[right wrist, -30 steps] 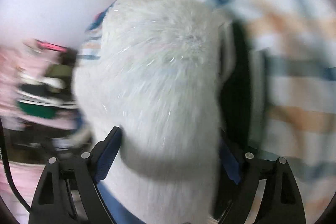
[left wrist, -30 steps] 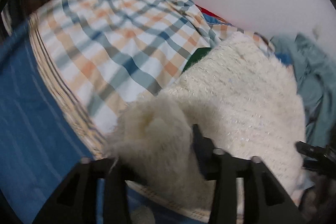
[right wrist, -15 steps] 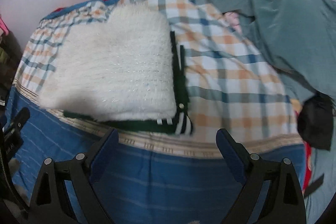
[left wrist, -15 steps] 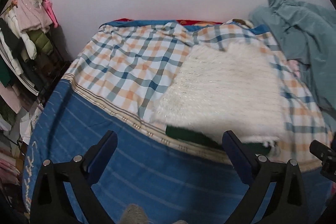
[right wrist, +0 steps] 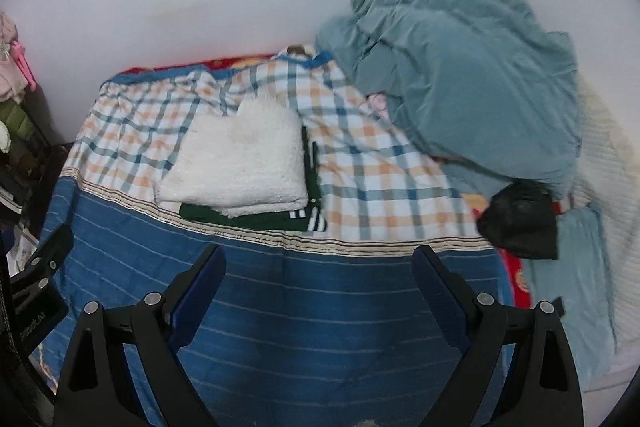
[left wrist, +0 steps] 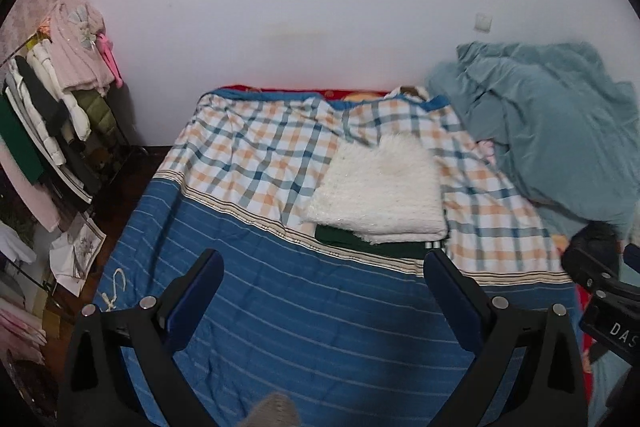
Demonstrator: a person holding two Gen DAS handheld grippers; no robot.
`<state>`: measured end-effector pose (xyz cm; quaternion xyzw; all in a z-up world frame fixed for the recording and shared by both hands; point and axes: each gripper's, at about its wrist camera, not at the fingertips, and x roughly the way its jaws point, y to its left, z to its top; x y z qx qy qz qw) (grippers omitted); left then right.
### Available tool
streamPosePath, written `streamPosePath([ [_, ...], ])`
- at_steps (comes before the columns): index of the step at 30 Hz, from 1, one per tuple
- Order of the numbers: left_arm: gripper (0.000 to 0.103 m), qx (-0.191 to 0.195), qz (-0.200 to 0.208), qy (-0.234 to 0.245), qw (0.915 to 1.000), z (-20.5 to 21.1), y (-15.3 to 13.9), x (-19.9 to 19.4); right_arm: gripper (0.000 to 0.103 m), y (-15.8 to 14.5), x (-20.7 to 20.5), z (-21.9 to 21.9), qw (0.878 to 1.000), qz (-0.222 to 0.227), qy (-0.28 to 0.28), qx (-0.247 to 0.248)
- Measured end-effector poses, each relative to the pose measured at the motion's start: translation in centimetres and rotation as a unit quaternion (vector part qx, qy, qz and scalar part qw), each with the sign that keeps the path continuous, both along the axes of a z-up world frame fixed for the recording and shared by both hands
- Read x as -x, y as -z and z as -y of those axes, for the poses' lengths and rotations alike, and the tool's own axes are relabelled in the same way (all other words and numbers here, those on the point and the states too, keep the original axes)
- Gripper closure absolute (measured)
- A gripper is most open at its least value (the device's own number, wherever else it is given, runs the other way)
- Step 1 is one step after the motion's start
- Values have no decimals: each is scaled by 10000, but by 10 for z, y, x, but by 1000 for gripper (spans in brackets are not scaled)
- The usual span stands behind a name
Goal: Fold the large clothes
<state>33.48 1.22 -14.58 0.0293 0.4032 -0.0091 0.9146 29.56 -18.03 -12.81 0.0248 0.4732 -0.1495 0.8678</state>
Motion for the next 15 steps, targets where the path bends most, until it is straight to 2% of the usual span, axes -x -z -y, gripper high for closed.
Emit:
streamPosePath([
  [6,1,-2,162,69,9998,-6,-50,53,8,-87,77,-10,9995,327,15,47],
  [15,1,49,373,17,9993,-12,-105,110,8,-174,157,-16,9973,702,-139,146],
])
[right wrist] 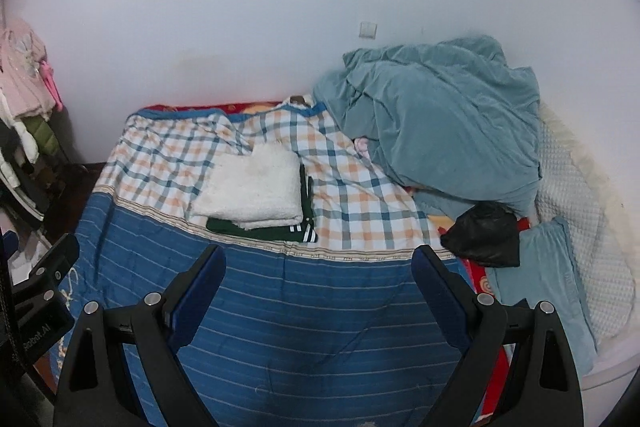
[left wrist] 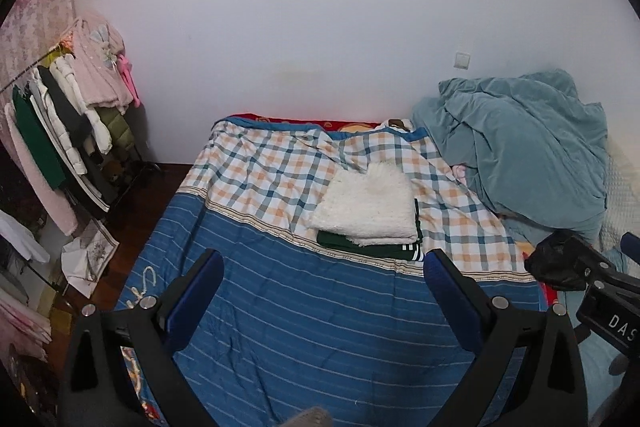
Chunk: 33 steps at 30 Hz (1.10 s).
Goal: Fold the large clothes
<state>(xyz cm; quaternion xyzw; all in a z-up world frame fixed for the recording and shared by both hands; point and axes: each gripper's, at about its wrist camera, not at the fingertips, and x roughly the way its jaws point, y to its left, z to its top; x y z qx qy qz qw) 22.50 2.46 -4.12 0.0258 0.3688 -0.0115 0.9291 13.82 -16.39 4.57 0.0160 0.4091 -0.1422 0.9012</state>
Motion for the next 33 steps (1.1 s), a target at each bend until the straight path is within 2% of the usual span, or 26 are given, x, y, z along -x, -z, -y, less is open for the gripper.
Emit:
streamPosePath([
  [4,1,-58,-24,48,10000,4,-13,17,7,-28,28,2,9999,165,-12,-23],
  [8,1,-88,-201,71,9997,7,-20,29,7,-48,53,2,9996,263,-33,-55],
  [10,1,-90,-166,85,9998,8,-25,37,7,-55,60,2,9997,238,-52,-54],
  [16,1,-74,-71,138,9999,9,-36,54,7,-65,79,4,9997,194,-103,-110],
  [33,1,47,-57,100,9999,5,-37,68,6,-74,106,0,9996,224,-143,-17],
])
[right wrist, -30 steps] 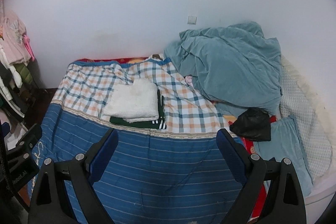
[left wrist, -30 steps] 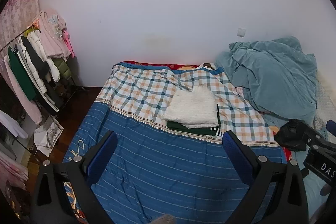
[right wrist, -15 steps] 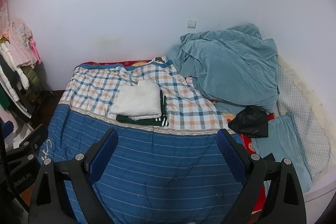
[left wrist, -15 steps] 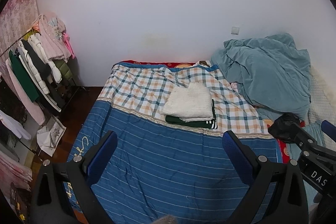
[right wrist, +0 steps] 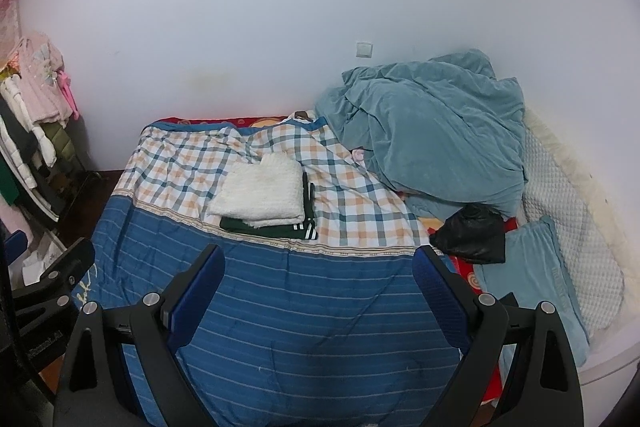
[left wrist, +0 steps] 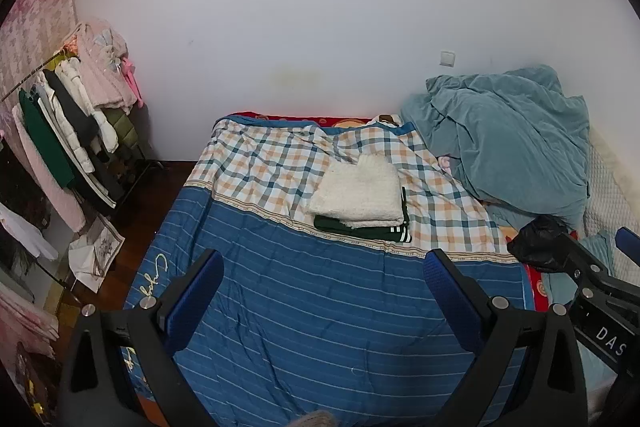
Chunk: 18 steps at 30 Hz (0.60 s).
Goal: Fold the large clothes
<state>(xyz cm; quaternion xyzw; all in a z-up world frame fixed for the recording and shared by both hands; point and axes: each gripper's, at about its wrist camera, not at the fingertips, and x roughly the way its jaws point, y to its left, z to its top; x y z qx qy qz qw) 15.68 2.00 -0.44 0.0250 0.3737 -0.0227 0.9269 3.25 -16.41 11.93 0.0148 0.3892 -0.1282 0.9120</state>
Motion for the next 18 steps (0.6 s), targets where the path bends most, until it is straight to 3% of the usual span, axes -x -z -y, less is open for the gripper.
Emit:
streamPosePath([
  [18,0,-19,83,17,10000,-2,-2,8,4,-5,2,7,10000,73,31,25],
])
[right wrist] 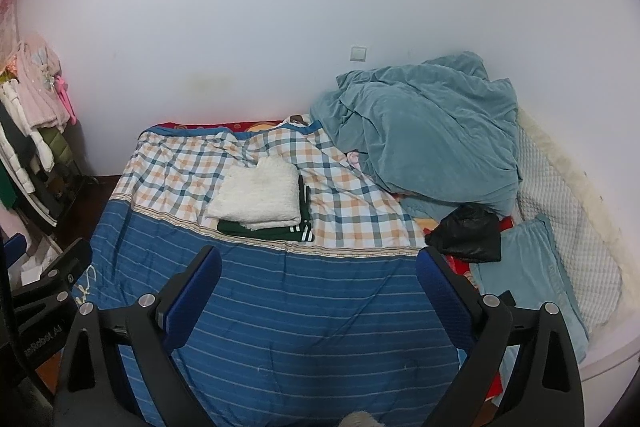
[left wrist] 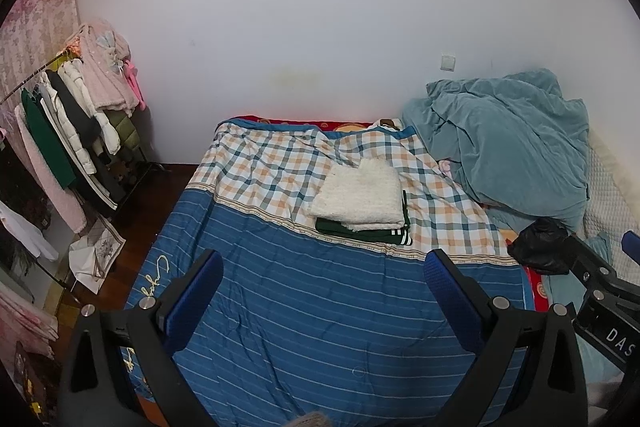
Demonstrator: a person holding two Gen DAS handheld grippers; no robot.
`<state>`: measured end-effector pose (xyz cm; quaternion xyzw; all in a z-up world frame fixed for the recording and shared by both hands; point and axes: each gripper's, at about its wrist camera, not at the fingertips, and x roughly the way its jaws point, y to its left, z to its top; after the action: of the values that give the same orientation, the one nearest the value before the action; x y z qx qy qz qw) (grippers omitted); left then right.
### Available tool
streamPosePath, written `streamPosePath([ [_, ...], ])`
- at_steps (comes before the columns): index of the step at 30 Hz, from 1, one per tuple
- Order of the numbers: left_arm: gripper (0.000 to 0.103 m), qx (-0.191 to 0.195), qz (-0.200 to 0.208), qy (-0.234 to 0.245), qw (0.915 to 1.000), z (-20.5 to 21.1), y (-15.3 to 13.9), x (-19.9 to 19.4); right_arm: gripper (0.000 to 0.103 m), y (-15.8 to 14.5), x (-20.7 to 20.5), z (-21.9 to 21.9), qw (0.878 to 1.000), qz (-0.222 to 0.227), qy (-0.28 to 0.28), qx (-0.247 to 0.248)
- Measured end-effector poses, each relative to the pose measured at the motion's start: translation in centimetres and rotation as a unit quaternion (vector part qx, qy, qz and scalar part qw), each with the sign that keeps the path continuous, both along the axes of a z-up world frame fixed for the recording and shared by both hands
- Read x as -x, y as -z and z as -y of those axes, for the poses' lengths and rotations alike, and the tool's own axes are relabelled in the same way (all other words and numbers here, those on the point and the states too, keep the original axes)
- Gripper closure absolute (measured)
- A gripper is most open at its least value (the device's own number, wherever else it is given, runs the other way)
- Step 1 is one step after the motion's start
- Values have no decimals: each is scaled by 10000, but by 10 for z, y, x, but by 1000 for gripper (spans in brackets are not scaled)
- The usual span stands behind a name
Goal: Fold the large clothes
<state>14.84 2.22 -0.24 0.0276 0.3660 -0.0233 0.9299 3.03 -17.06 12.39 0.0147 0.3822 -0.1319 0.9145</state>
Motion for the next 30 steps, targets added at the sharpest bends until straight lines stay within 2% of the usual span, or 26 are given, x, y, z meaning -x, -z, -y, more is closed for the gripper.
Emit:
streamPosePath([
  [30,0,59,227,43,9997,1,-14,12,3,1,24,-19,9999,133,49,-80],
])
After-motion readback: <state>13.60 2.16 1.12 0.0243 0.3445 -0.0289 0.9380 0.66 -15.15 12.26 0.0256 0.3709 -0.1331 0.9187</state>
